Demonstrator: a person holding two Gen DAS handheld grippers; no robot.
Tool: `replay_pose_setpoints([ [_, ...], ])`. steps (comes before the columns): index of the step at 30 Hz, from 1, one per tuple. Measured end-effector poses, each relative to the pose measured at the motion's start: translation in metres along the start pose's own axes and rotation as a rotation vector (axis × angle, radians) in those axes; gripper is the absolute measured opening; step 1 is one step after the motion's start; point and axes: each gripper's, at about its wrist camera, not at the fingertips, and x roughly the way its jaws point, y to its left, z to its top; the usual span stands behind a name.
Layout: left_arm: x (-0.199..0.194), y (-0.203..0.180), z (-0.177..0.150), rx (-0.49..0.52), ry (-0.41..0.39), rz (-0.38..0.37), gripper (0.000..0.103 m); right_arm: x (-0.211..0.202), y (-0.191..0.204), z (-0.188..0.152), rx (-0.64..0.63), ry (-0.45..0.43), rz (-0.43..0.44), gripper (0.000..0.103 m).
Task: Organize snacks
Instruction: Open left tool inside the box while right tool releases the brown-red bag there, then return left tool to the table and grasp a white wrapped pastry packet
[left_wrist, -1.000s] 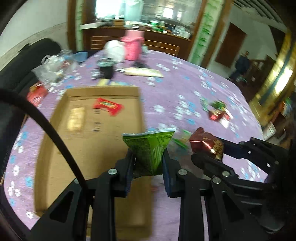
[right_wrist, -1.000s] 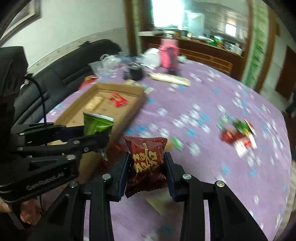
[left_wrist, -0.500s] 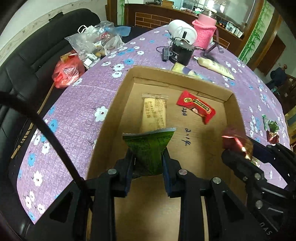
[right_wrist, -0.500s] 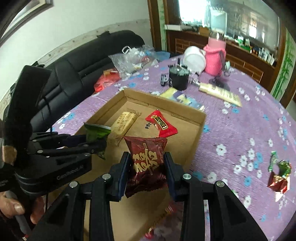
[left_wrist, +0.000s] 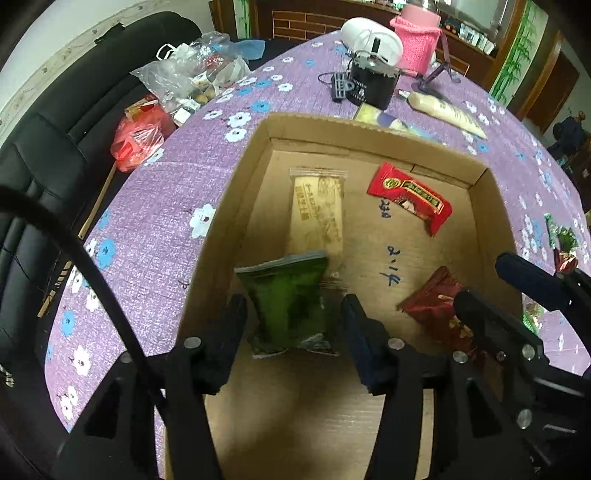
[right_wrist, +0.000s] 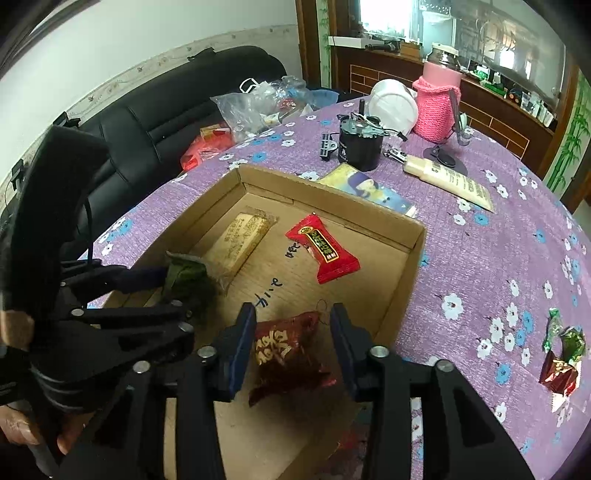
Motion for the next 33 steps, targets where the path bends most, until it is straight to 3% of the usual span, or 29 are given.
replay_pose_setpoints([
  [11, -0.024, -0.014, -0.010, 0.004, -0.039, 0.000, 0.057, -0.027, -0.005, -0.016, -0.002, -0.033, -0.002, 0.049],
  [19, -0.051, -0.045, -0.028, 0.025, -0.076, -0.028, 0.057, -0.063, -0.024, -0.040, 0.025, -0.071, -0.004, 0.052],
  [26, -0.069, -0.102, -0.044, 0.080, -0.071, -0.118, 0.057, -0.102, -0.088, -0.082, 0.134, -0.095, -0.072, 0.057],
  [33, -0.059, -0.183, -0.067, 0.251, -0.013, -0.159, 0.058, -0.119, -0.157, -0.154, 0.289, -0.048, -0.144, 0.057],
])
